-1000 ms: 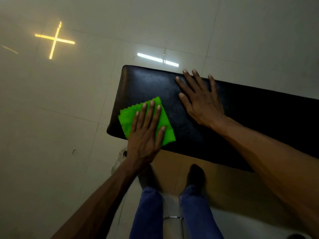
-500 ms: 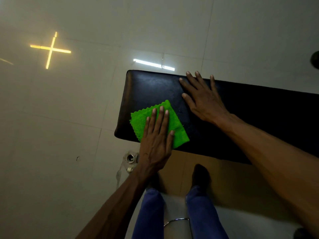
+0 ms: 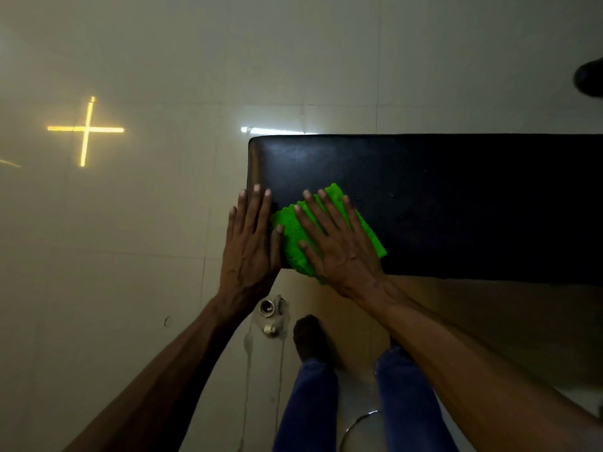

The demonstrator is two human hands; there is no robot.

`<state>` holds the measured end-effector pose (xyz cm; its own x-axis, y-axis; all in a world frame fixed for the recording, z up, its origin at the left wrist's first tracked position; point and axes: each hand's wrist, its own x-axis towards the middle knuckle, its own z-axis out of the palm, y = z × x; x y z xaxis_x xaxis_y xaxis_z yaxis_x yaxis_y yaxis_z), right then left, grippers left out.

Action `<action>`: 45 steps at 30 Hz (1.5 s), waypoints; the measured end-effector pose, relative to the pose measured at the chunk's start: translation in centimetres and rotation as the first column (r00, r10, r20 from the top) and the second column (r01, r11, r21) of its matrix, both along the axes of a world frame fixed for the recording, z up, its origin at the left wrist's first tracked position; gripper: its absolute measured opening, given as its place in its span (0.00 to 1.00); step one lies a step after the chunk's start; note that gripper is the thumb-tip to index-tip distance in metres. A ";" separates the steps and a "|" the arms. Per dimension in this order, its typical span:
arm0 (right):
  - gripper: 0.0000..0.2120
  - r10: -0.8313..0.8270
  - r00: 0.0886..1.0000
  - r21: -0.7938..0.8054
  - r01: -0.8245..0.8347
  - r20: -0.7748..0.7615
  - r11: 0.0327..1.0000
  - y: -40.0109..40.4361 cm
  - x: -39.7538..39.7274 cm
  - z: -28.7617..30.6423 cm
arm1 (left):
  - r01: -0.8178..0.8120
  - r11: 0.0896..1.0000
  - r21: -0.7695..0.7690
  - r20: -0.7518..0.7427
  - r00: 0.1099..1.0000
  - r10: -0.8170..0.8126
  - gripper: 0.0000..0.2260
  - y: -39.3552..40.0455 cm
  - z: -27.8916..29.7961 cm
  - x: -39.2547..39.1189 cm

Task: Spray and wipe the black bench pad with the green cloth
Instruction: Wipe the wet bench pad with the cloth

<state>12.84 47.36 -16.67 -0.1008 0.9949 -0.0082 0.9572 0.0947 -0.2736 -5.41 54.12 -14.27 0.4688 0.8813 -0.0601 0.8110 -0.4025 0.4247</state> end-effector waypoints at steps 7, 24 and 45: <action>0.30 -0.245 0.965 -0.002 0.247 0.097 0.969 -3.0 7.6 0.3 | 0.046 0.999 0.020 0.064 0.997 -0.047 0.26 1.5 -0.4 4.1; 0.32 -0.406 0.899 -0.055 0.419 0.163 0.906 0.7 11.4 1.1 | 0.168 0.985 0.026 -0.067 0.984 -0.166 0.28 1.7 -1.7 5.3; 0.31 -0.301 0.951 -0.072 0.306 0.068 0.949 -1.6 5.4 0.8 | 0.197 0.980 0.038 -0.077 0.978 -0.194 0.27 -0.1 -1.1 6.6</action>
<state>18.22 45.76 -15.91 0.2087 0.9741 -0.0869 0.9512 -0.2228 -0.2136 1.15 53.99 -15.38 0.6281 0.7756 -0.0624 0.7429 -0.5738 0.3449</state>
